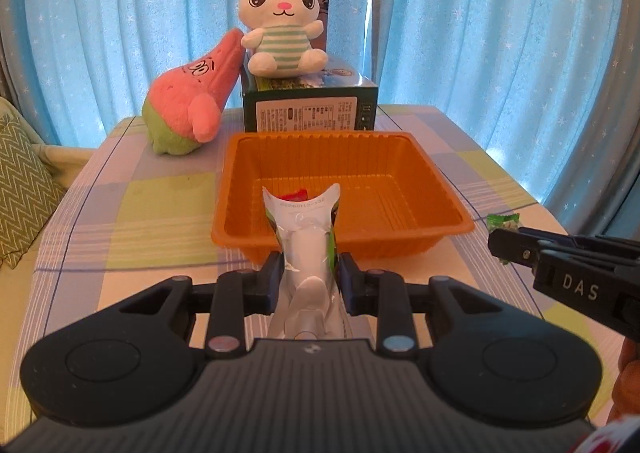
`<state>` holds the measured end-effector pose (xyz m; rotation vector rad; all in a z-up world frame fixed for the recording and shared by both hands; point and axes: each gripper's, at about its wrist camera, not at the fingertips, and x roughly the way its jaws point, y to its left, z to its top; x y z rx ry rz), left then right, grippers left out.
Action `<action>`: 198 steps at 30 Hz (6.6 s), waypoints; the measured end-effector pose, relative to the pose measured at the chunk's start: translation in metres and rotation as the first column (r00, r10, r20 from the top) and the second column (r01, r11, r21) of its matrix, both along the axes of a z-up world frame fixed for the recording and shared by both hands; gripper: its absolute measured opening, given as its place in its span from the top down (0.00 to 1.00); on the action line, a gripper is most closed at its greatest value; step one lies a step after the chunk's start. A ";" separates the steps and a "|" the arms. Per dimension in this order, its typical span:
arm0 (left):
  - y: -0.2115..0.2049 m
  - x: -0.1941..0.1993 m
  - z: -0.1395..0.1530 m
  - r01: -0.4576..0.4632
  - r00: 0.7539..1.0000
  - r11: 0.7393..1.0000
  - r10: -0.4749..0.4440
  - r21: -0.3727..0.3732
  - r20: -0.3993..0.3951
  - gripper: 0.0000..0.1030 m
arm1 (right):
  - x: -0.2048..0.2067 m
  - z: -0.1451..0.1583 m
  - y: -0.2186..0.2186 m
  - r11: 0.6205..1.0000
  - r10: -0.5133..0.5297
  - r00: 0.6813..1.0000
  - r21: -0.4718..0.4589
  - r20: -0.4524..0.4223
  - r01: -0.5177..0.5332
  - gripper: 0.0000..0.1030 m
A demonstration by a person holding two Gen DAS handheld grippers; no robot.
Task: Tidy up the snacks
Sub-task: 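Lift both held snacks and carry them over the orange basket, then open left tool over basket while right tool releases the green candy, then move both open tools back from the basket to the snack pile, then grasp clear printed snack packet with right tool while left tool grasps small red candy, then lift both held snacks and carry them over the orange basket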
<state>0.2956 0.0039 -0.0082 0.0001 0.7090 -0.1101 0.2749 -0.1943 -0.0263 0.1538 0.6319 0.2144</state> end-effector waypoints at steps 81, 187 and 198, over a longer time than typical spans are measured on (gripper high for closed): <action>0.040 -0.160 0.007 -0.170 0.984 0.983 0.166 -0.065 -0.059 0.14 | -0.135 0.025 -0.026 1.000 -0.016 1.000 0.009 -0.016 0.016 0.30; -0.032 -0.148 -0.073 0.075 0.988 0.997 -0.075 -0.007 -0.136 0.85 | -0.123 -0.088 -0.021 0.984 0.163 0.971 -0.042 -0.177 -0.173 0.63; -0.025 -0.155 -0.060 0.071 0.991 0.997 -0.074 -0.021 -0.115 0.85 | -0.136 -0.076 -0.017 0.987 0.139 0.974 -0.049 -0.177 -0.150 0.63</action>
